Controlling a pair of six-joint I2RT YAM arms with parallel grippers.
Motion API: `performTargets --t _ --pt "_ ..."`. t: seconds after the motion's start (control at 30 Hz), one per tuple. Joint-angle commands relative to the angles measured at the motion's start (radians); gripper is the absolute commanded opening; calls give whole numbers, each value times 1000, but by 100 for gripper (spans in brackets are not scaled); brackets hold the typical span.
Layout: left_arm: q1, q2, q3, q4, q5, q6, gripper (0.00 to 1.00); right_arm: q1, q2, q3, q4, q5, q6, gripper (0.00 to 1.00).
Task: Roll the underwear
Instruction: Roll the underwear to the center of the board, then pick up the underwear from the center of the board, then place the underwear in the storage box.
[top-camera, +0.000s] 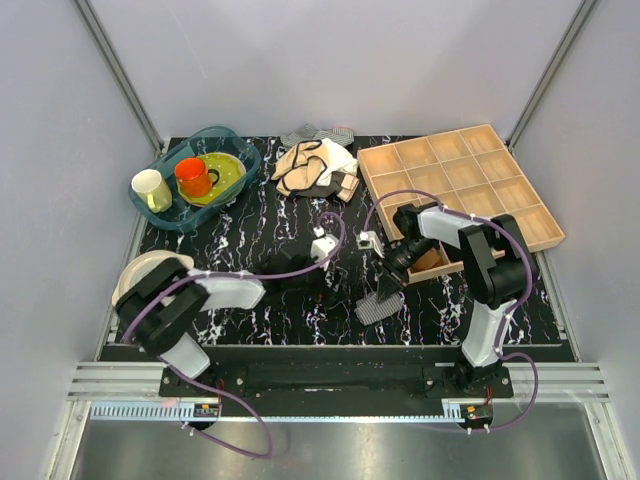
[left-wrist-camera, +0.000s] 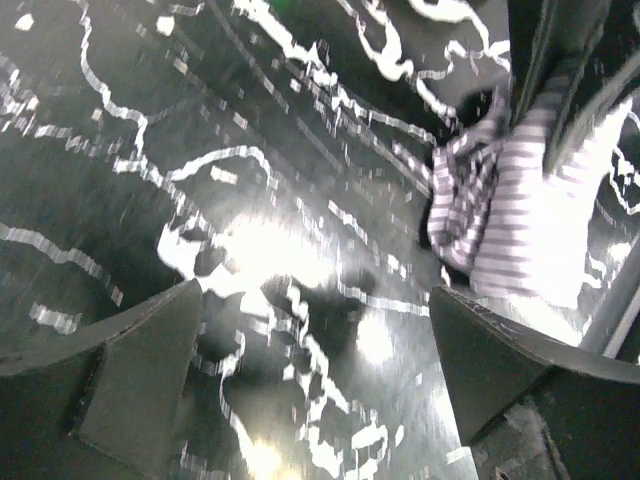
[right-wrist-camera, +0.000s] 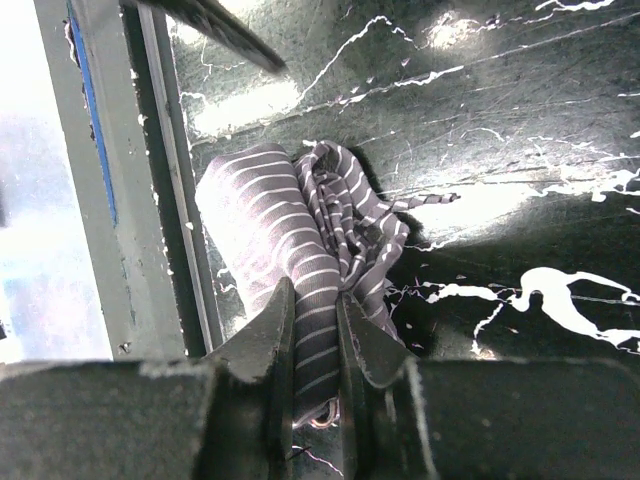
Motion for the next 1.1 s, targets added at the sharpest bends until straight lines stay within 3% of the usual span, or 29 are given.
performTargets --t 0.0,0.2,0.43,0.53,0.67,0.9,1.07 --pt "8 -225 -34 -238 -102 65 99 10 -57 32 -19 -18 21 0" --pt "53 -533 -5 -453 -108 105 99 -16 -106 116 -75 -90 64 0" --pt "91 -705 141 -749 -55 195 99 -88 -201 184 -89 -133 142 0" --pt "91 -696 245 -900 -10 252 99 -179 -252 224 -88 -139 174 0" --pt "91 -684 305 -1014 33 316 99 -398 -302 284 -88 -135 208 0" --pt "93 -719 224 -990 -25 318 99 -701 -361 331 -80 -58 210 0" --pt "102 -744 219 -1002 -93 313 99 -836 -315 341 -4 46 210 0"
